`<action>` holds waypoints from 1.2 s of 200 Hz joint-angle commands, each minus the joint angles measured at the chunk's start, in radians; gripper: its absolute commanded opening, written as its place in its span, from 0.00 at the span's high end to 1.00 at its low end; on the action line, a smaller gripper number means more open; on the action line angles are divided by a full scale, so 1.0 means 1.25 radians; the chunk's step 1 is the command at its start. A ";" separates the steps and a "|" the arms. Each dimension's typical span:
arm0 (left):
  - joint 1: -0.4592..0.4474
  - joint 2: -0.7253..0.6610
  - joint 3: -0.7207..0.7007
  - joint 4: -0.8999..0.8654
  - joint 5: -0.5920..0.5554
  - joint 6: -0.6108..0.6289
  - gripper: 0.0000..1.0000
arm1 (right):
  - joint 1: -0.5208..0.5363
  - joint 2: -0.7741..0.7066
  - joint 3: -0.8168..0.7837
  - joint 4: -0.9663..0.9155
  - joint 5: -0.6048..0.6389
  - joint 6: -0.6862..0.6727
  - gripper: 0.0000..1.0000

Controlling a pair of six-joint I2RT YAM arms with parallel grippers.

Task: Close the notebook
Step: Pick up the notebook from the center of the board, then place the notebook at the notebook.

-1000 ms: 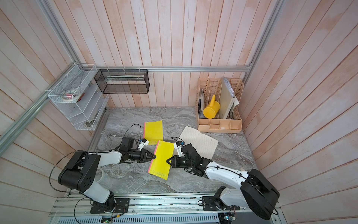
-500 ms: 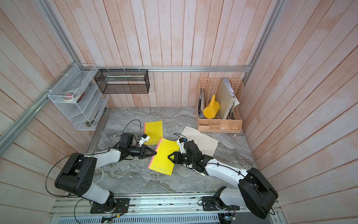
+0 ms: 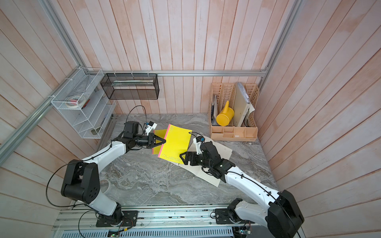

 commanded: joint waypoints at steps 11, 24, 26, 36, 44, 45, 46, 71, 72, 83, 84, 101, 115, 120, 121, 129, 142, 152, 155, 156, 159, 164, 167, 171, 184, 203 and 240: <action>0.028 0.044 0.072 -0.041 -0.047 0.029 1.00 | -0.034 -0.080 -0.057 -0.032 0.060 0.007 0.02; 0.040 0.068 0.097 -0.066 -0.062 0.046 1.00 | -0.046 -0.097 -0.071 -0.021 0.048 0.011 0.02; 0.041 0.072 0.100 -0.067 -0.064 0.046 1.00 | -0.048 -0.098 -0.073 -0.019 0.045 0.012 0.02; 0.049 0.085 0.106 -0.067 -0.081 0.046 1.00 | -0.055 -0.100 -0.074 -0.014 0.036 0.014 0.02; 0.056 0.097 0.110 -0.061 -0.087 0.039 1.00 | -0.058 -0.097 -0.073 -0.010 0.030 0.014 0.02; 0.057 0.098 0.110 -0.059 -0.087 0.037 1.00 | -0.058 -0.096 -0.074 -0.010 0.029 0.014 0.02; 0.057 0.099 0.111 -0.058 -0.088 0.036 1.00 | -0.058 -0.096 -0.074 -0.009 0.029 0.014 0.02; 0.083 0.121 0.105 -0.003 -0.105 -0.005 1.00 | -0.059 -0.076 -0.081 0.015 0.012 0.021 0.02; 0.085 0.122 0.104 0.000 -0.105 -0.007 1.00 | -0.058 -0.074 -0.082 0.015 0.010 0.021 0.02; 0.095 0.131 0.098 0.038 -0.110 -0.035 1.00 | -0.058 -0.062 -0.084 0.026 -0.002 0.025 0.02; 0.096 0.131 0.097 0.041 -0.110 -0.038 1.00 | -0.059 -0.061 -0.085 0.027 -0.004 0.026 0.02; 0.105 0.149 0.100 0.100 -0.093 -0.072 1.00 | -0.059 -0.049 -0.089 0.041 -0.019 0.031 0.02; 0.109 0.166 0.112 0.124 -0.091 -0.092 1.00 | -0.058 -0.044 -0.091 0.043 -0.023 0.032 0.02; 0.110 0.174 0.117 0.132 -0.088 -0.100 1.00 | -0.059 -0.044 -0.091 0.043 -0.023 0.032 0.02; 0.111 0.176 0.118 0.133 -0.088 -0.101 1.00 | -0.058 -0.043 -0.091 0.043 -0.023 0.032 0.02; 0.112 0.189 0.125 0.144 -0.088 -0.111 1.00 | -0.059 -0.043 -0.090 0.042 -0.022 0.031 0.02; 0.113 0.212 0.141 0.149 -0.088 -0.120 1.00 | -0.058 -0.042 -0.089 0.040 -0.021 0.031 0.02; 0.116 0.228 0.148 0.159 -0.088 -0.129 1.00 | -0.059 -0.041 -0.089 0.037 -0.022 0.031 0.02; 0.116 0.233 0.150 0.164 -0.088 -0.131 1.00 | -0.059 -0.040 -0.090 0.036 -0.023 0.030 0.02; 0.117 0.234 0.150 0.164 -0.088 -0.132 1.00 | -0.058 -0.040 -0.090 0.035 -0.023 0.030 0.02; 0.117 0.238 0.152 0.166 -0.090 -0.133 1.00 | -0.059 -0.040 -0.090 0.034 -0.023 0.029 0.02; 0.118 0.245 0.154 0.169 -0.090 -0.137 1.00 | -0.059 -0.040 -0.090 0.033 -0.024 0.031 0.02; 0.118 0.249 0.155 0.172 -0.090 -0.138 1.00 | -0.059 -0.040 -0.090 0.033 -0.024 0.031 0.02; 0.119 0.253 0.156 0.175 -0.087 -0.140 1.00 | -0.059 -0.040 -0.091 0.033 -0.023 0.031 0.02; 0.120 0.269 0.161 0.166 -0.088 -0.136 1.00 | -0.058 -0.042 -0.093 0.031 -0.024 0.033 0.02; 0.122 0.278 0.159 0.154 -0.098 -0.120 1.00 | -0.059 -0.045 -0.096 0.033 -0.023 0.035 0.02; 0.131 0.291 0.145 0.143 -0.122 -0.094 1.00 | -0.059 -0.031 -0.092 0.034 -0.033 0.034 0.02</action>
